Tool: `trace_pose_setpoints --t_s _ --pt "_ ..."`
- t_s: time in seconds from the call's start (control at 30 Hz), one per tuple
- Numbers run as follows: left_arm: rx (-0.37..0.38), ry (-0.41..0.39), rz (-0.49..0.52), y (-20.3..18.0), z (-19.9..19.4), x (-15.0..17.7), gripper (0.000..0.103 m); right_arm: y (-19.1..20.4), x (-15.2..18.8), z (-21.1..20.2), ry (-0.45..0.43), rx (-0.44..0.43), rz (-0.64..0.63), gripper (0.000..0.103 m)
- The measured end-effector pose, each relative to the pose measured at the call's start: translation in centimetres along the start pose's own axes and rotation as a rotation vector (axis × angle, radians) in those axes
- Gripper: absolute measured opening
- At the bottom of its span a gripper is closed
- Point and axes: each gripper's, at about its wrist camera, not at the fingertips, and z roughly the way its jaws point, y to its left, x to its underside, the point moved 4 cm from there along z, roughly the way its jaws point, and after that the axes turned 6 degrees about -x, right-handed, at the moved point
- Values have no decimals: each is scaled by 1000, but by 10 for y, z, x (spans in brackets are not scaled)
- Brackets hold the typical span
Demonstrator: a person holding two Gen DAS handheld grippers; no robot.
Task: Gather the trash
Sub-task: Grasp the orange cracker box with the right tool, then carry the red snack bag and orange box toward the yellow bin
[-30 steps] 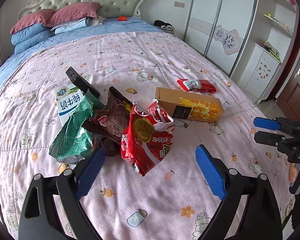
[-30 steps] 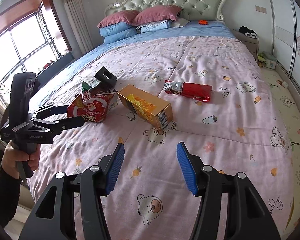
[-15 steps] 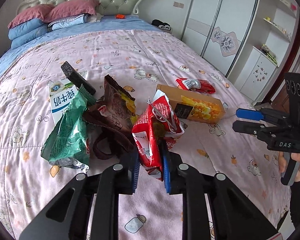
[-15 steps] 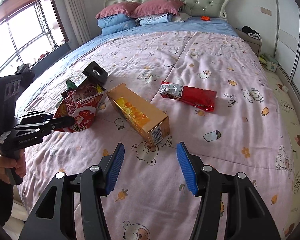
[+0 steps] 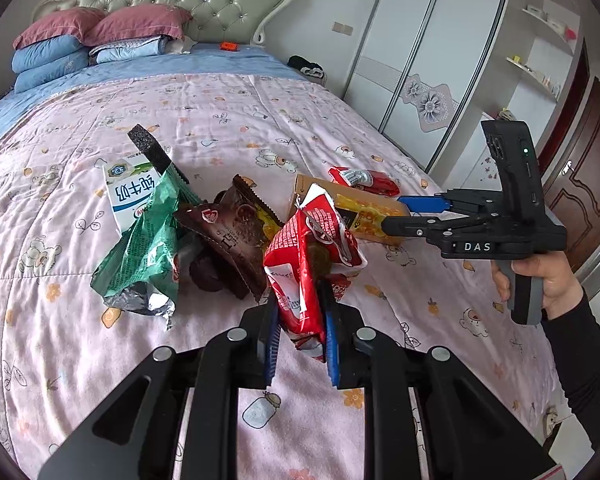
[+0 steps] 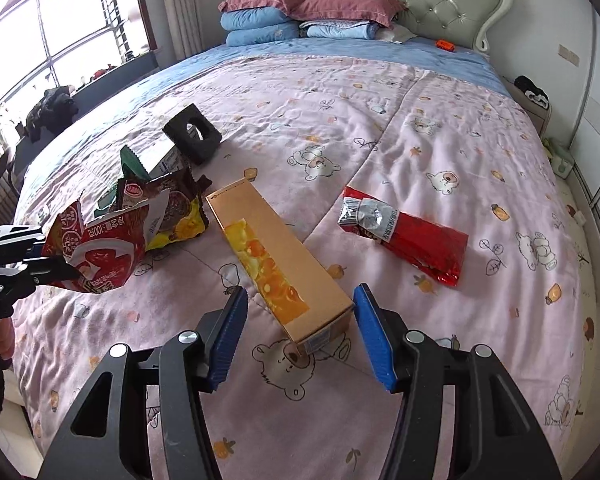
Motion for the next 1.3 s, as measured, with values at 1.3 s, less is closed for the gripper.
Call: trace_pose_setpoints --t_s 1.3 --pt "145 46 173 -160 2 30 19 -23 139 -140 -129 131 151 38"
